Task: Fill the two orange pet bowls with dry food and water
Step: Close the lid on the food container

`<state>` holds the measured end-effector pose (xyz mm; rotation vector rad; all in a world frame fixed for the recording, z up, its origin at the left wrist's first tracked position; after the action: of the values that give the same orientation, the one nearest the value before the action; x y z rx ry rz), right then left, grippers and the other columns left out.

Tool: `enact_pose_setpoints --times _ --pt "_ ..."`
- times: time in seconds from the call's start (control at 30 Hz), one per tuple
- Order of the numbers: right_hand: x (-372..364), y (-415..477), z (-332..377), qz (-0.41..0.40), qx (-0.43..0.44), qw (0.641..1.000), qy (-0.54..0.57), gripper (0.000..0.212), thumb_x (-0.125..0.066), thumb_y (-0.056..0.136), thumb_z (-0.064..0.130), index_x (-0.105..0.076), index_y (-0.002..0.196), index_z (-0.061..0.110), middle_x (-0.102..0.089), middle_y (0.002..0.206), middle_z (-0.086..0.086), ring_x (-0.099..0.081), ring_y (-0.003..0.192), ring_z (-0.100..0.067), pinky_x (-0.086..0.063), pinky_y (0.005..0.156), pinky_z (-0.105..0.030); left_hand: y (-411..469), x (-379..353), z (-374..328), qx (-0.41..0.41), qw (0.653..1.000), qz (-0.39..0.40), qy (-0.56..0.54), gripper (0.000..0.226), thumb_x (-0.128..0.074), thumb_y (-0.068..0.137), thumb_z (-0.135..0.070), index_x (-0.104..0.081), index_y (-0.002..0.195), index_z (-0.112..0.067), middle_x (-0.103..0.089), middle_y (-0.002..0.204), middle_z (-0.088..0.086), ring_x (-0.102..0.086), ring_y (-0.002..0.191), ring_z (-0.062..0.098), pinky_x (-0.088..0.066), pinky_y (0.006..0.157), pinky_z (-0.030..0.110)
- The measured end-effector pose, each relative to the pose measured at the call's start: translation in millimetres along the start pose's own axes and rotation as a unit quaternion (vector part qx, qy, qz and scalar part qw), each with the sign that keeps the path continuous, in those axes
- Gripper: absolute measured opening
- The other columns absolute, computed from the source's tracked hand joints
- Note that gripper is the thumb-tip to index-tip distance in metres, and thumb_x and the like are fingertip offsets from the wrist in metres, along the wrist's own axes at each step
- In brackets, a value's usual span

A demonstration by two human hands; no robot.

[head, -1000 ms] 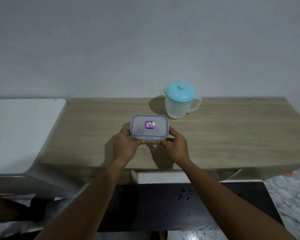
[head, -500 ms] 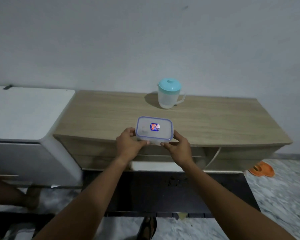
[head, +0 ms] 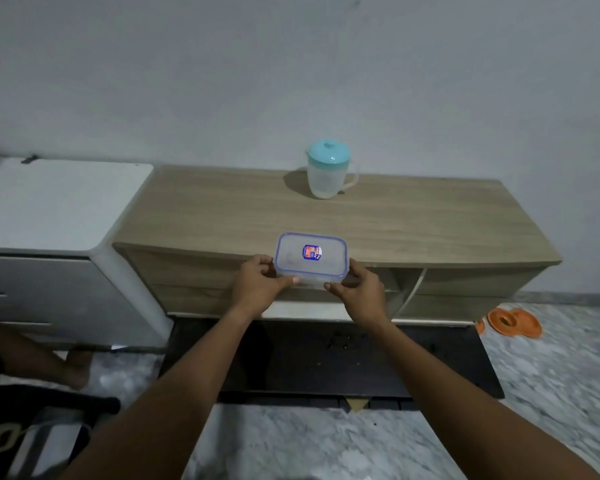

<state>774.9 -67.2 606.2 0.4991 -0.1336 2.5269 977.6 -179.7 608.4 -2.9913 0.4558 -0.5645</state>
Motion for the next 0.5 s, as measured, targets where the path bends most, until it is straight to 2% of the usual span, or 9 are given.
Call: enact_pose_setpoints --times 0.1,0.2,0.27,0.4,0.5 --pt "-1 -7 -18 0.023 -0.015 1.000 0.013 0.056 -0.086 0.078 0.016 -0.067 0.128 0.033 -0.075 0.110 0.017 -0.075 0.088 -0.012 -0.061 0.089 -0.042 -11 -11 14 0.016 1.000 0.003 -0.004 0.058 -0.093 0.055 -0.035 -0.063 0.103 -0.019 -0.072 0.100 0.003 -0.066 0.091 0.019 -0.055 0.079 0.034" --pt "-11 -10 -55 0.054 -0.041 0.997 0.033 0.057 -0.084 0.080 0.011 -0.066 0.131 0.031 -0.077 0.115 0.009 -0.077 0.091 -0.013 -0.062 0.089 -0.045 -19 -25 45 0.046 0.998 -0.017 -0.028 0.051 -0.092 0.061 -0.025 -0.062 0.102 -0.022 -0.072 0.103 0.002 -0.066 0.099 0.016 -0.055 0.084 0.032" --pt "-23 -12 -88 0.080 -0.056 0.995 0.033 0.054 -0.082 0.081 0.007 -0.068 0.129 0.026 -0.078 0.113 0.005 -0.077 0.094 -0.017 -0.062 0.088 -0.047 -22 -36 80 0.079 0.996 -0.026 -0.041 0.050 -0.091 0.063 -0.023 -0.063 0.104 -0.024 -0.072 0.106 0.001 -0.068 0.101 0.015 -0.056 0.088 0.035" --pt "-47 -14 -147 0.095 -0.099 0.990 0.036 0.055 -0.085 0.078 0.004 -0.071 0.128 0.022 -0.079 0.106 0.014 -0.074 0.099 -0.006 -0.061 0.090 -0.032 -22 -60 145 0.147 0.987 -0.026 -0.060 0.054 -0.089 0.066 -0.016 -0.064 0.113 -0.014 -0.070 0.114 0.010 -0.069 0.100 0.015 -0.056 0.090 0.037" --pt "-65 1 -184 0.091 -0.117 0.988 0.040 0.055 -0.085 0.077 0.000 -0.070 0.119 0.031 -0.076 0.094 0.029 -0.071 0.090 0.007 -0.059 0.087 -0.022 -2 -78 186 0.170 0.982 -0.027 -0.079 0.051 -0.088 0.067 -0.014 -0.066 0.113 -0.015 -0.071 0.113 0.007 -0.066 0.109 0.014 -0.055 0.093 0.035"
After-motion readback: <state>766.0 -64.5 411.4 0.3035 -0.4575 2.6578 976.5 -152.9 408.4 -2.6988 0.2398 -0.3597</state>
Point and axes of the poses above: each hand's wrist, its own y-axis towards the middle knuckle, its own x-axis out of the back of the hand, z = x × y, the point moved 7 cm from there along y, towards the middle knuckle
